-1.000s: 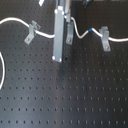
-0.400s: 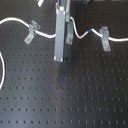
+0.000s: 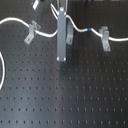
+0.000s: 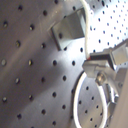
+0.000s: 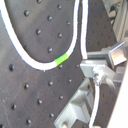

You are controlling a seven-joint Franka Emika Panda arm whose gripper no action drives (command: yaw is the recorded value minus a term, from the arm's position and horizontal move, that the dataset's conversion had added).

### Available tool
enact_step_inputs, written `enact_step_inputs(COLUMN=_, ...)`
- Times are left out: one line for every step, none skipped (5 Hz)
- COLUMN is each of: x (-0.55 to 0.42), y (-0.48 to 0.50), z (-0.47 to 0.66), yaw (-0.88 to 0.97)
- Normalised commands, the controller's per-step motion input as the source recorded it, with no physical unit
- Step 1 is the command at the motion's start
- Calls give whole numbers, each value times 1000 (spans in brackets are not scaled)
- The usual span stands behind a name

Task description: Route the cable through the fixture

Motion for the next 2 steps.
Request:
enact_step_inputs(x=-250, y=-192, z=11, yaw=-3)
enact_step_inputs(x=-199, y=-2, z=6, yaw=137)
